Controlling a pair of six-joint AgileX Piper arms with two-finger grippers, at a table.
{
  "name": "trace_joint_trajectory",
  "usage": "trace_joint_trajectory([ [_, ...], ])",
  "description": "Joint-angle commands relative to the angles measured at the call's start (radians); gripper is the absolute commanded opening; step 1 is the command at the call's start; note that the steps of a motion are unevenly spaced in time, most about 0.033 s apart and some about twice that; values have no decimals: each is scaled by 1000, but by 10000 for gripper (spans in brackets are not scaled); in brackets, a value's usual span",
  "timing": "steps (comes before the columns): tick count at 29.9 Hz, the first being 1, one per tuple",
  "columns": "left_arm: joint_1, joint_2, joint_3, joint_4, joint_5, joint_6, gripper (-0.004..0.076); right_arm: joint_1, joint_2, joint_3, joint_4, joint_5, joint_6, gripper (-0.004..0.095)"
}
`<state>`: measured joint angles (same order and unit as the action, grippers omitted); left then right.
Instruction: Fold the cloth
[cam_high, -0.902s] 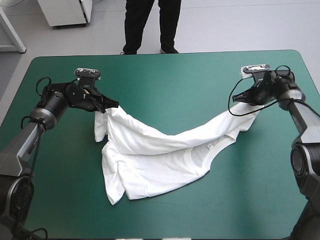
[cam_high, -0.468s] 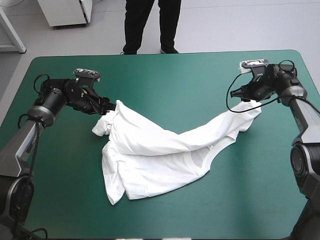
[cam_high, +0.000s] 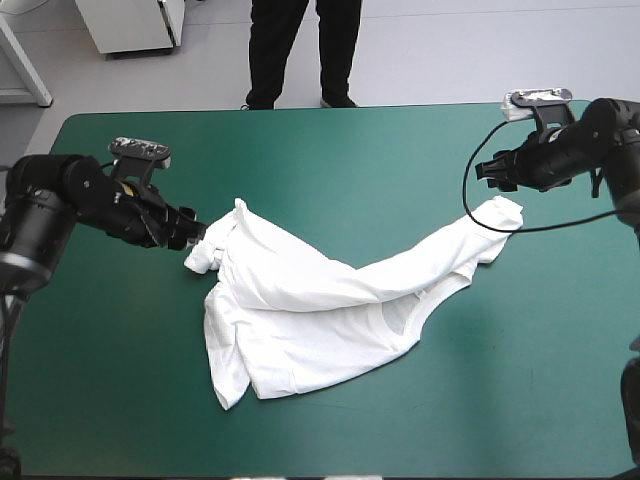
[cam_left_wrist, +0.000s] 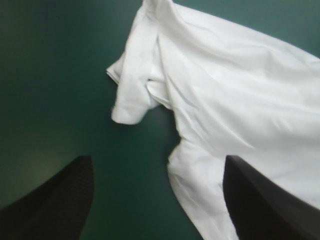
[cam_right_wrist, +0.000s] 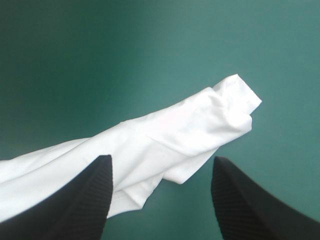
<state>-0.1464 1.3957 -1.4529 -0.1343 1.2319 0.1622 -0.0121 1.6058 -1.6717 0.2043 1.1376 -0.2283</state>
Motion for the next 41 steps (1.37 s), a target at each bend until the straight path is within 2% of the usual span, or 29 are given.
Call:
trace_joint_trajectory([
  [1, -3, -137, 73, -57, 57, -13, 529, 14, -157, 26, 27, -3, -14, 550],
  [7, -3, -196, 304, -66, 45, -6, 529, 91, -334, 210, 9, 10, -9, 550],
  [12, -3, -188, 394, -79, -82, 26, 529, 144, -457, 387, -5, -10, -2, 550],
  [17, -3, -125, 402, -84, -129, 61, 529, 143, -513, 472, -25, -24, 24, 548],
  [21, -10, -40, 402, -129, -185, 103, 529, 143, -522, 474, -25, -27, 24, 548],
  [31, -41, 126, 402, -102, -248, 108, 523, 143, -518, 476, -25, -35, 24, 548],
  [36, -50, 165, 400, -114, -263, 106, 456, 143, -486, 488, -63, -41, 18, 548],
  [38, -62, 173, 400, -114, -264, 106, 392, 143, -462, 498, -91, -43, 18, 548],
  [41, -89, 177, 400, -112, -273, 104, 249, 143, -431, 515, -107, -78, 17, 548],
])
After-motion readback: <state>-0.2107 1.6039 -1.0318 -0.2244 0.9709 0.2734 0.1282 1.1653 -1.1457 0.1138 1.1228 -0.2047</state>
